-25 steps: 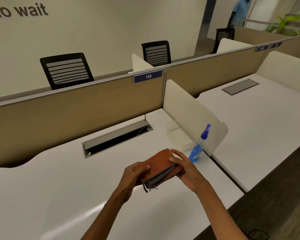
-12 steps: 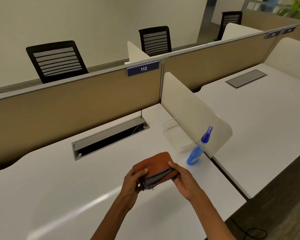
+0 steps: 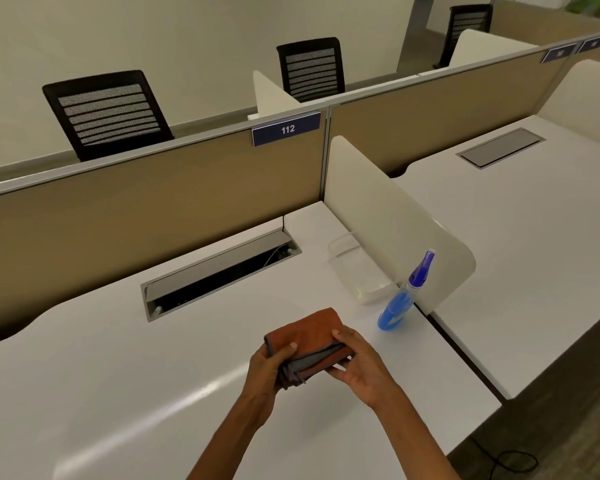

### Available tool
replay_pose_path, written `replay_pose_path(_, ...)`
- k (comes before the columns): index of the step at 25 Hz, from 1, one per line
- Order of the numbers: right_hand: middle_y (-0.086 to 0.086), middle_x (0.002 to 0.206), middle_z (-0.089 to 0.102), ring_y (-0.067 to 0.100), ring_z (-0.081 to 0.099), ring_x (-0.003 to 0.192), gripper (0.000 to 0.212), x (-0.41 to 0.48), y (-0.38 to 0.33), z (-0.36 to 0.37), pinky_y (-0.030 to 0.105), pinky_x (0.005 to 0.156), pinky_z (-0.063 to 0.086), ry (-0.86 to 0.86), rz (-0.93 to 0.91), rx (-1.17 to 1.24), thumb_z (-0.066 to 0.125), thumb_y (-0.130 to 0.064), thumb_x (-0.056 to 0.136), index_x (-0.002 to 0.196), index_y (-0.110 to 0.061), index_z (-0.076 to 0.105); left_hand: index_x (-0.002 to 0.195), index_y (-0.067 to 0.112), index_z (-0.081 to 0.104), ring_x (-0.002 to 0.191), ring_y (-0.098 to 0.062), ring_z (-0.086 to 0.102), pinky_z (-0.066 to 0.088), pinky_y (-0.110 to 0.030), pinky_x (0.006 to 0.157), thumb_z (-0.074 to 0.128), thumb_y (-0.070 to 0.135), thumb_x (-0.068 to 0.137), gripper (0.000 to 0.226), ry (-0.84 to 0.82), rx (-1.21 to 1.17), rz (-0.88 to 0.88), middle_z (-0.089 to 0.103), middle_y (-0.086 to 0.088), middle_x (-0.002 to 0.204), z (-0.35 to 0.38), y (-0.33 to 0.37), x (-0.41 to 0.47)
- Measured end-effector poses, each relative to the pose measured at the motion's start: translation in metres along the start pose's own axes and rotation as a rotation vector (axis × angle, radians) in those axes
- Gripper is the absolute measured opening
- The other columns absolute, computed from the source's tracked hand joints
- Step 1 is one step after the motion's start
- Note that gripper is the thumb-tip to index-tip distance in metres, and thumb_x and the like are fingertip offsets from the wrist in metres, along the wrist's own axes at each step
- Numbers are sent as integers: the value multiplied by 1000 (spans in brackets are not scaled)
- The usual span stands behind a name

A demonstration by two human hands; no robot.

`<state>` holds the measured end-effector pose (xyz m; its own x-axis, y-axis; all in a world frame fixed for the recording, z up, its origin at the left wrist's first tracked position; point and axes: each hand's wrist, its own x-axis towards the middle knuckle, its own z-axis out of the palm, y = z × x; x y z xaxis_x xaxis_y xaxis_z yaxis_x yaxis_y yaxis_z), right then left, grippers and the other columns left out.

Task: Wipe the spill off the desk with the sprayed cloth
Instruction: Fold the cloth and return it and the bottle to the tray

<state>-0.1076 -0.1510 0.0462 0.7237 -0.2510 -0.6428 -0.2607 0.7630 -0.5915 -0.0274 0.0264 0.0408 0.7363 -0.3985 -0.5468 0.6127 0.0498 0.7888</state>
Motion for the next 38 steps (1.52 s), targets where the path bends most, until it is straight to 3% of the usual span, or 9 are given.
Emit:
replay_pose_path(3,20,131,65,32,66,117,46,3,5,1,41,90,59,-13,-23,221,74,-24,86,128,-11,65,127,19,62,98,-29,75,62,-44,77,75,20,85,44,-10,-76,-20,78,-4,111,3,0,7)
replay_pose_path(6,21,132,64,33,65,120,54,5,17,7,42,94,56,19,56,357,71,-35,86,132,-6,61,126,18,64,101,-28,75,61,-42,81,77,21,79,49,-12,-136,-40,77,-6,113,16,3,16)
replay_pose_path(9,18,126,69,35,61,123,52,12,24,13,48,95,53,57,118,303,72,-42,83,127,-14,65,124,19,64,99,-27,75,61,-41,80,77,21,80,45,-5,-128,-44,78,-6,112,28,2,25)
replay_pose_path(14,19,125,66,39,62,115,43,28,11,23,51,90,54,156,33,217,72,-22,86,127,-18,60,117,27,65,90,-19,77,61,-32,69,75,20,87,33,25,34,-10,80,3,103,39,0,36)
replay_pose_path(17,19,120,67,39,65,108,45,38,5,26,56,93,54,324,-48,129,71,-9,86,128,-17,58,110,33,64,84,-17,77,60,-27,62,76,21,86,29,49,128,10,79,6,98,45,1,40)
replay_pose_path(26,14,114,66,27,68,87,54,56,-3,20,40,67,59,556,-151,27,75,-10,83,132,-16,53,124,21,63,90,-21,77,62,-30,68,72,22,90,35,33,148,-33,77,-4,110,48,1,46)
replay_pose_path(31,16,123,65,31,66,95,56,77,-42,23,44,85,58,661,-289,-19,74,-8,83,135,-13,53,128,21,62,104,-19,72,60,-36,90,60,28,99,30,132,341,50,71,-3,122,30,7,39)
replay_pose_path(35,14,131,62,33,64,102,61,105,-93,27,49,92,56,766,-391,-69,70,-13,87,143,-18,45,133,23,62,133,-17,54,42,-35,112,50,35,103,35,228,701,238,63,4,138,7,9,29)
replay_pose_path(38,14,129,64,36,65,107,56,128,-117,31,53,92,56,819,-440,-80,67,-14,90,141,-22,47,145,25,50,151,-11,26,22,-33,122,40,38,105,43,216,899,294,46,7,154,-7,5,27)
